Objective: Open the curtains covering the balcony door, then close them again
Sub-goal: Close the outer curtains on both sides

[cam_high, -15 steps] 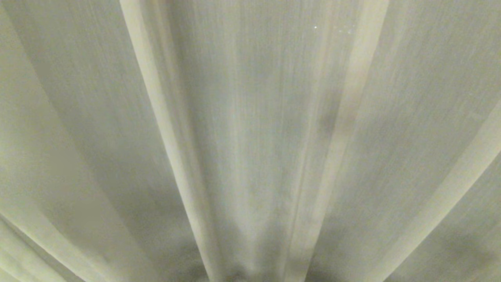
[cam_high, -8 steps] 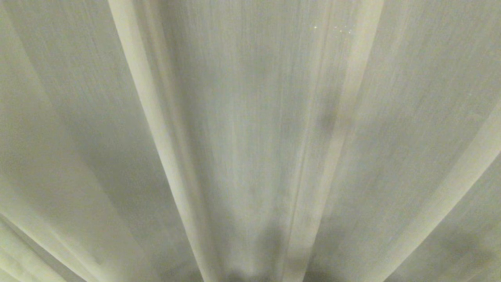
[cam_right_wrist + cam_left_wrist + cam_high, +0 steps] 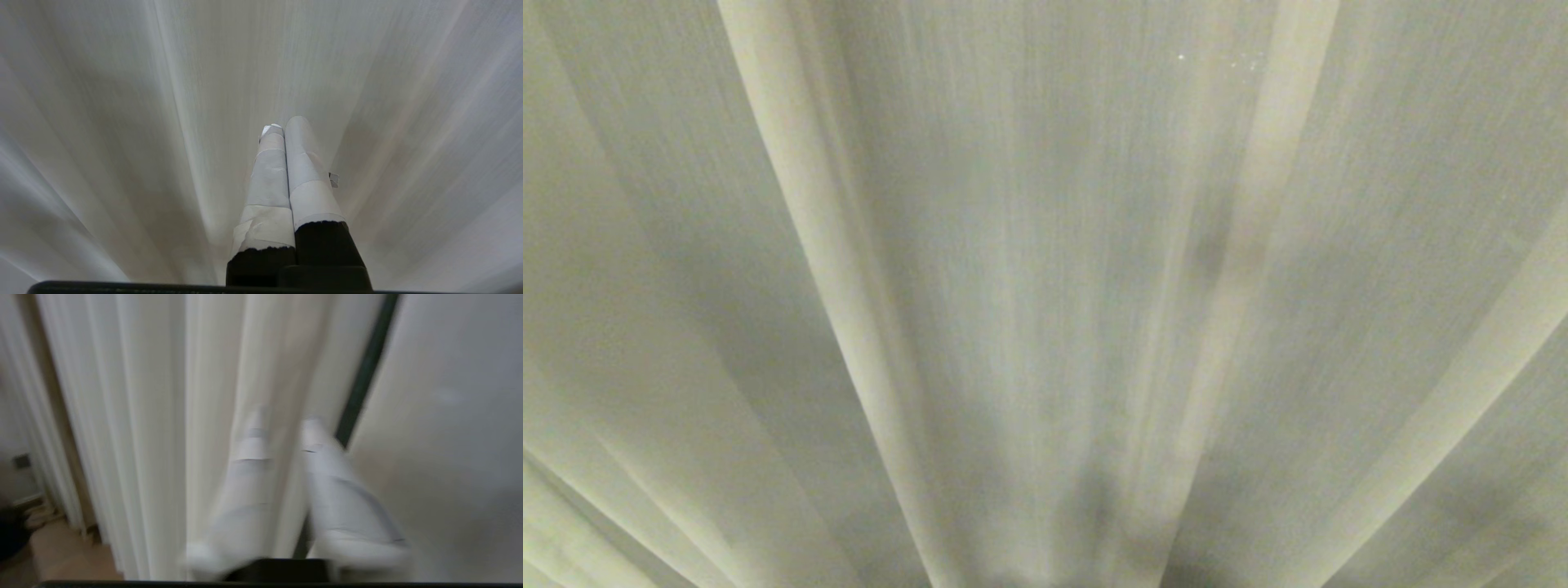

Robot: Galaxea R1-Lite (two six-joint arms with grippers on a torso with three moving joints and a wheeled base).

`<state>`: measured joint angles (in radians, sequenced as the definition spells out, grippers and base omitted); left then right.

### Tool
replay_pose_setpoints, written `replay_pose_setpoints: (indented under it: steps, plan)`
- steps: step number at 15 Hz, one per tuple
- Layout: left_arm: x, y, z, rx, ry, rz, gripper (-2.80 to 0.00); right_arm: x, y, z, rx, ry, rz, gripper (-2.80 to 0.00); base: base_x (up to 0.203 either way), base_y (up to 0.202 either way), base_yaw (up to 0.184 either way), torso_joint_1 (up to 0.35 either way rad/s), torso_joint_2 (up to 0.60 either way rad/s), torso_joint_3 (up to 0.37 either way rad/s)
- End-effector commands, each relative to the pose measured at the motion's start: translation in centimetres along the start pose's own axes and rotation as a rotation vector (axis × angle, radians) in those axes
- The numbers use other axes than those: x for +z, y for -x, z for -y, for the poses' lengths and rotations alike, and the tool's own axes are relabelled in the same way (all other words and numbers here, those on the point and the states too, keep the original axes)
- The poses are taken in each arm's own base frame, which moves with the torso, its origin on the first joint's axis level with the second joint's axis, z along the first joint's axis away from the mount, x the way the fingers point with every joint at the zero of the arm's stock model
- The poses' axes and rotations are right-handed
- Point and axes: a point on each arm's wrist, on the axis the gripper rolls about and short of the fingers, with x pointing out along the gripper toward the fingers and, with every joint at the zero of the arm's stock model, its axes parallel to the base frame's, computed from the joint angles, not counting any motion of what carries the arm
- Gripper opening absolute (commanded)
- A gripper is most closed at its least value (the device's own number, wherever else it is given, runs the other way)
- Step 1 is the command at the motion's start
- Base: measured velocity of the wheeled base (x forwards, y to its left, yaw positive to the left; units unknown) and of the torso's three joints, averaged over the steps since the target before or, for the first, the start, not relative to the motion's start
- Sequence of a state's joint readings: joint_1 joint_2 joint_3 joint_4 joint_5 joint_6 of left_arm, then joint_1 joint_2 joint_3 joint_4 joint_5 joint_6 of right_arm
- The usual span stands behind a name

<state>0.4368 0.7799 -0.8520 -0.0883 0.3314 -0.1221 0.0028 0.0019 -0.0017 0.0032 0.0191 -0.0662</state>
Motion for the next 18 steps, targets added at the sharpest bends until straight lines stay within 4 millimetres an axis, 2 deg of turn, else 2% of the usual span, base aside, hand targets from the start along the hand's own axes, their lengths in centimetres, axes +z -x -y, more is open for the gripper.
replay_pose_setpoints:
  steps: [1, 4, 10, 18]
  plan:
    - [0.3, -1.0, 0.3, 0.043, -0.002, -0.007, 0.00, 0.0, 0.0, 0.0, 0.001, 0.001, 0.000, -2.80, 0.000, 0.000, 0.000, 0.000, 0.00, 0.000]
    - [1.0, -1.9, 0.0, 0.133, -0.013, 0.010, 0.00, 0.0, 0.0, 0.0, 0.001, 0.000, 0.000, -2.80, 0.000, 0.000, 0.000, 0.000, 0.00, 0.000]
    - [2.2, -5.7, -0.2, 0.242, -0.036, 0.007, 0.00, 0.0, 0.0, 0.0, 0.001, 0.001, 0.000, -2.80, 0.000, 0.000, 0.000, 0.000, 0.00, 0.000]
    - [2.7, -12.1, 0.7, 0.073, 0.003, -0.029, 0.00, 0.0, 0.0, 0.0, 0.001, 0.000, 0.000, -2.80, 0.000, 0.000, 0.000, 0.000, 0.00, 0.000]
